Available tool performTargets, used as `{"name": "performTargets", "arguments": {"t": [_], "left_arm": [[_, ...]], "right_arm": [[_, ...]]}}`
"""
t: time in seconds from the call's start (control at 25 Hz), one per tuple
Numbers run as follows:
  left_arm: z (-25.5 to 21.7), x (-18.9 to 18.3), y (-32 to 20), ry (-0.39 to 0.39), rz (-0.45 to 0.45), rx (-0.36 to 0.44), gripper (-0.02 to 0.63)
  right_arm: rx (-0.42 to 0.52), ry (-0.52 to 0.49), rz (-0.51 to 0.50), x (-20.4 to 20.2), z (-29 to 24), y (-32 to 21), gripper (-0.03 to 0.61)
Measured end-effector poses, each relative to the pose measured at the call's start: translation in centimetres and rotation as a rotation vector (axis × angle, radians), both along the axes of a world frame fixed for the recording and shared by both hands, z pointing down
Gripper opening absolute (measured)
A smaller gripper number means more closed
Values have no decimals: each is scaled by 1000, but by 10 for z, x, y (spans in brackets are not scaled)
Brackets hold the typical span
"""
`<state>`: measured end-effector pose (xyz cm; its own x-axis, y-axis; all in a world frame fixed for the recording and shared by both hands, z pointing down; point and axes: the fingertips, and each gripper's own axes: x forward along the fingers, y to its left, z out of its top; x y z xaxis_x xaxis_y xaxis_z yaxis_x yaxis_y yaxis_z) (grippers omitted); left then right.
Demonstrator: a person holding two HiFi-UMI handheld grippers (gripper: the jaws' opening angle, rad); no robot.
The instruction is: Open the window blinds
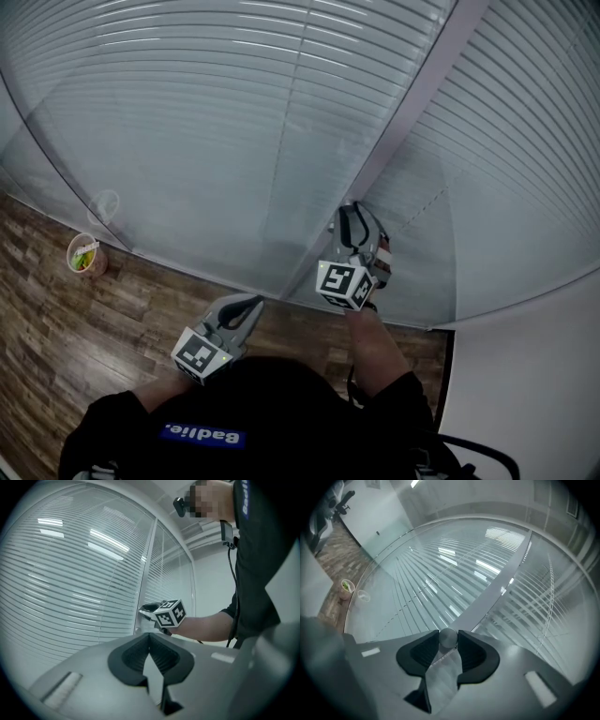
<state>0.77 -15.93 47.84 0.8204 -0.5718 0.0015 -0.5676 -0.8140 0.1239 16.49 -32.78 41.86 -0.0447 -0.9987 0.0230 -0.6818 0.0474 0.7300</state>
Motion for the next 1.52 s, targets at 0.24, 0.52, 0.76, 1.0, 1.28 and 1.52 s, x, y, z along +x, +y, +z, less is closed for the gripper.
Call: {"name": "performTargets", "arguments": {"t": [0.24,0.52,0.76,1.0,1.28,1.52], "left_arm": [[-3,-2,-1,-3,0,1,0],[1,0,0,-3,9,-2,0],[-2,0,1,4,7,-9,0],[-2,5,2,10,17,-11,0],[5,8,1,21,8,-26,0],[5,5,1,19,5,-32,0]], "right_arm": [[-15,-82,2,1,-2,0,129],[-64,-242,-32,3,-3,-2,137],[-22,355,-85,-8,-2,10,152],[-35,778,-93,-7,12,6,152],[-21,786,-66,2,13,1,126],[-33,618,-50,0,7,2,126]]}}
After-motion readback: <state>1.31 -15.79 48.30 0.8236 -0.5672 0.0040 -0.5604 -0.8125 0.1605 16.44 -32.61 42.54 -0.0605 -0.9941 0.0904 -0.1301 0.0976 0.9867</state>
